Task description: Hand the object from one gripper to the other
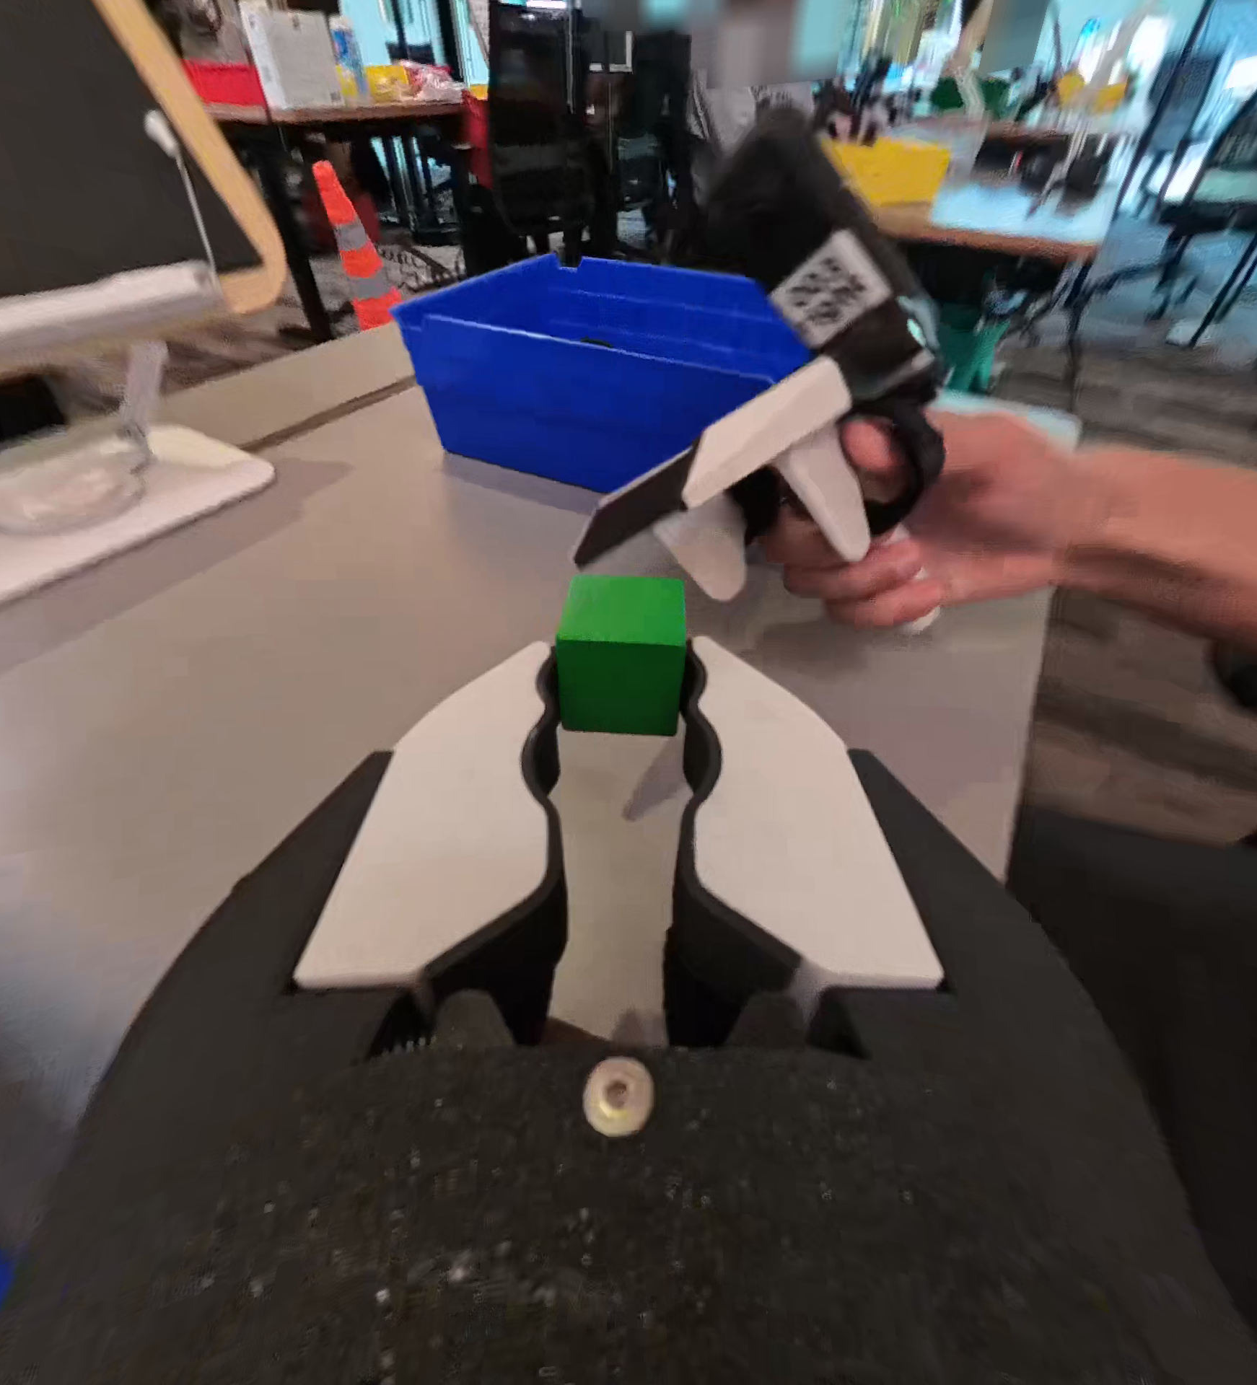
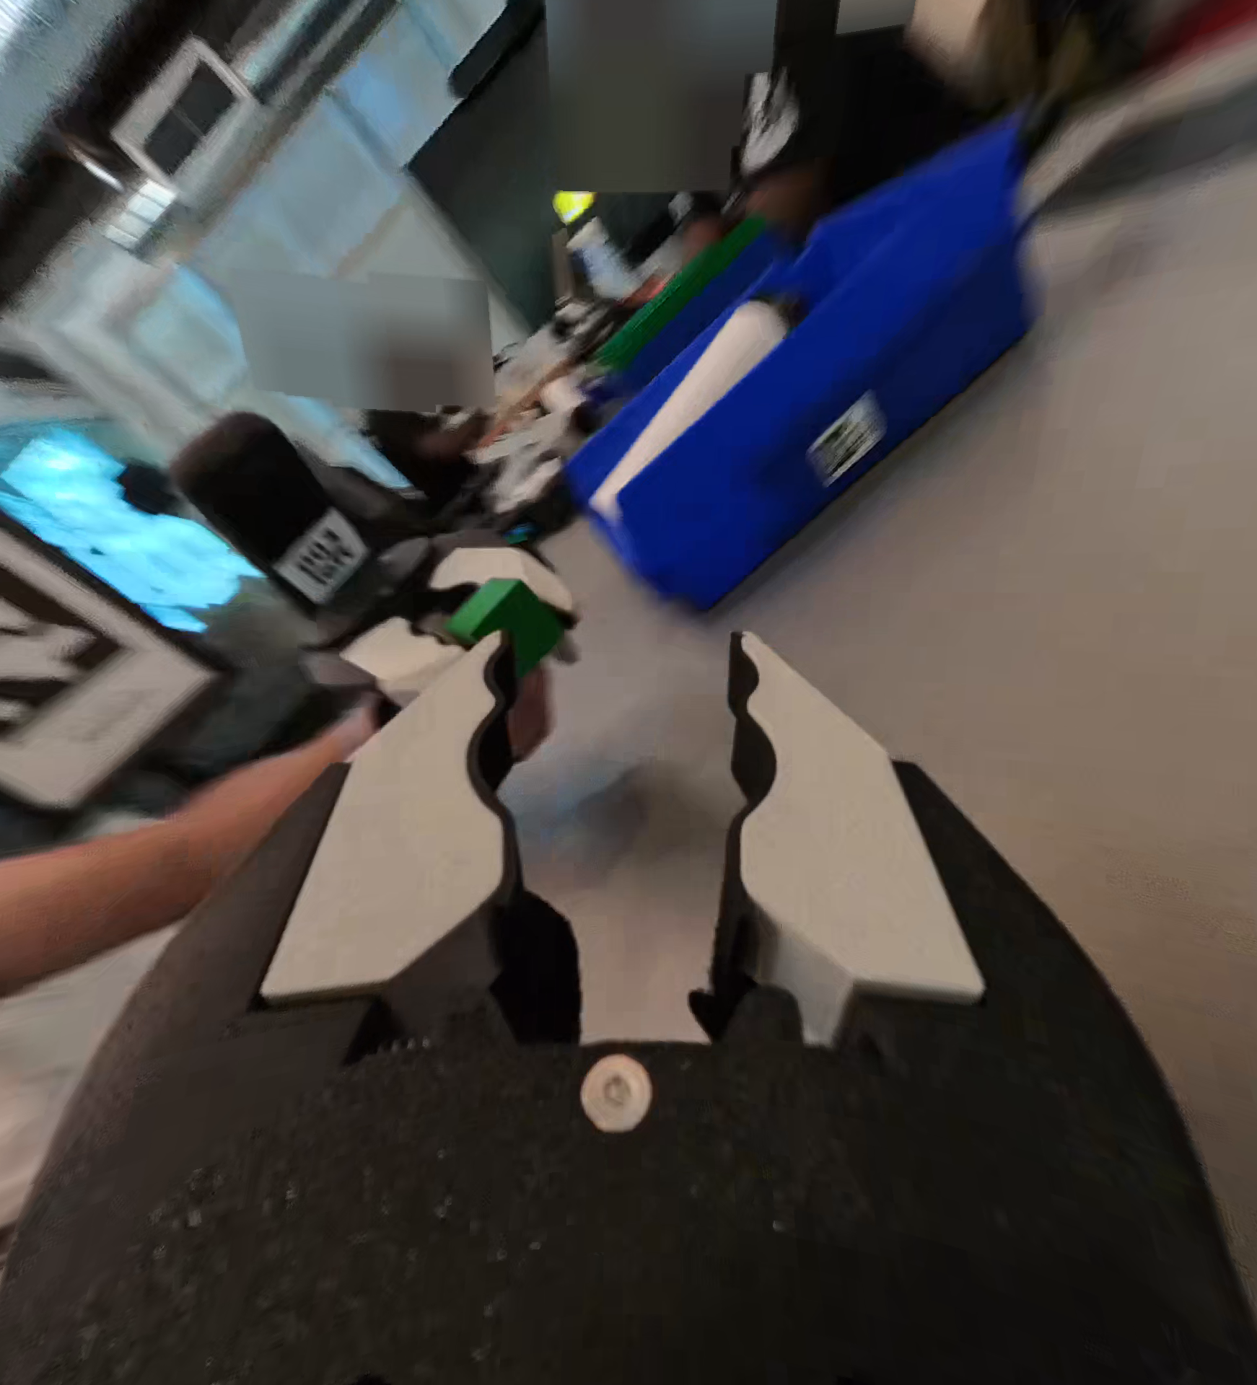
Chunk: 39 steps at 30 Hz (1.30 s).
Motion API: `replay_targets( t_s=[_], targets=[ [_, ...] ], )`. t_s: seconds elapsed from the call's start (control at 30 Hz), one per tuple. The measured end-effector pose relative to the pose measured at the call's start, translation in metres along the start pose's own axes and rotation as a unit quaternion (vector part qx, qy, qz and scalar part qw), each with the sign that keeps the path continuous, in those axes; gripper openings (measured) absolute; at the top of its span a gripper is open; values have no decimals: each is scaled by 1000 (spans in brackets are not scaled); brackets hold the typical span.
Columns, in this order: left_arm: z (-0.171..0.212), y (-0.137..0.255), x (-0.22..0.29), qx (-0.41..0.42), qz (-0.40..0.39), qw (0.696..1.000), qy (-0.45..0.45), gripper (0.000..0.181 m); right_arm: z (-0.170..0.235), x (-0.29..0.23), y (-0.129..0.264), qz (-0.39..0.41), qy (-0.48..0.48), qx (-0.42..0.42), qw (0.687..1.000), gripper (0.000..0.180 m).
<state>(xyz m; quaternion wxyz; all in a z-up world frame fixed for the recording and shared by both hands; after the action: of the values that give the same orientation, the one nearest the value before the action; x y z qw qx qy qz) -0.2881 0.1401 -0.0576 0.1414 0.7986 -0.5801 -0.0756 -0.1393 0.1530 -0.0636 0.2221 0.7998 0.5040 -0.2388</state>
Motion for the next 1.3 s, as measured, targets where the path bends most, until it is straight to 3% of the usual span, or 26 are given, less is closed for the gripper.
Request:
replay_targets(
  t_s=[0.1,0.2,0.27,0.33,0.4,0.53,0.63,0.73,0.83,0.9,1.0,1.1,1.17,1.3],
  targets=[
    [-7,11,-11,50,47,988,138,28,0,-18,-2,108,249,26,962,57],
    [-11,18,-14,74,117,965,223,28,19,-41,-17,148,405,16,902,57],
    [-9,16,-5,42,219,939,261,28,26,-55,-24,184,479,31,858,55],
    [0,15,6,-23,326,893,309,28,33,-69,-30,186,541,26,820,46],
    [10,15,7,-45,379,864,330,28,40,-74,-35,172,557,6,812,45],
    [22,11,7,-74,416,841,338,28,43,-82,-40,140,555,3,820,45],
    [19,10,8,-72,433,835,332,28,49,-78,-43,118,550,-10,827,29],
    [23,6,3,-76,424,836,339,28,48,-70,-45,116,550,-22,827,28],
    [28,-2,-9,-87,358,875,314,29,47,-53,-47,157,550,-59,819,28],
    [26,-6,-22,-66,278,911,298,38,43,-41,-47,236,594,-79,765,28],
    [18,-6,-35,-26,168,952,254,40,39,-26,-41,362,657,-127,649,28],
    [16,-8,-34,-39,80,980,177,39,38,-24,-38,433,713,-142,532,28],
    [15,-10,-29,-54,19,992,109,39,38,-25,-40,452,719,-152,505,28],
    [7,-12,-15,-45,-13,998,48,40,37,-34,-47,458,718,-144,504,27]
  ],
)
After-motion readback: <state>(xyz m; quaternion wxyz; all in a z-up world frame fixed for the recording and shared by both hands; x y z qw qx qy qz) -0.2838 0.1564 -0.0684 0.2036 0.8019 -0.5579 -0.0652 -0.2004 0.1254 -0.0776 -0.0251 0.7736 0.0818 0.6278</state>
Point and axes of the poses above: each gripper's, where its closed fingertips meet, y back along the fingers, z out of its underside, x = y × z across the jaws, the point moved 6 cm from there along y, back along the fingers, and after that the axes turned 5 degrees about -x, right-handed, at the moved point
